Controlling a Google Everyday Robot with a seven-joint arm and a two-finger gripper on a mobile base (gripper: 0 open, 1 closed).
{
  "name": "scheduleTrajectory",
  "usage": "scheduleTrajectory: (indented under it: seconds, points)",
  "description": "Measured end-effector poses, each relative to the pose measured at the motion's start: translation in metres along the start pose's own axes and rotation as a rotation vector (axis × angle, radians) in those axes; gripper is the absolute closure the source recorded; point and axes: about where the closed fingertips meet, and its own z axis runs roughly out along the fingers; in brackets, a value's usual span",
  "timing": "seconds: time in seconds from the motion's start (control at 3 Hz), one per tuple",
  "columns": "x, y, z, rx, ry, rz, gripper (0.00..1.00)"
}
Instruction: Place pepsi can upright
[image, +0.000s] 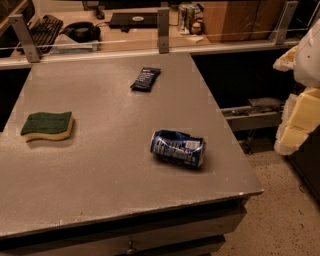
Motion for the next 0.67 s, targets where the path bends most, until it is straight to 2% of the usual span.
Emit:
scheduleTrajectory:
  seconds: [0.33, 0.67]
  points:
    - [-0.009, 0.0, 0.003, 0.003, -0.012, -0.003, 0.0]
    - [-0.05, 0.006, 0.029, -0.019, -0.031, -0.015, 0.0]
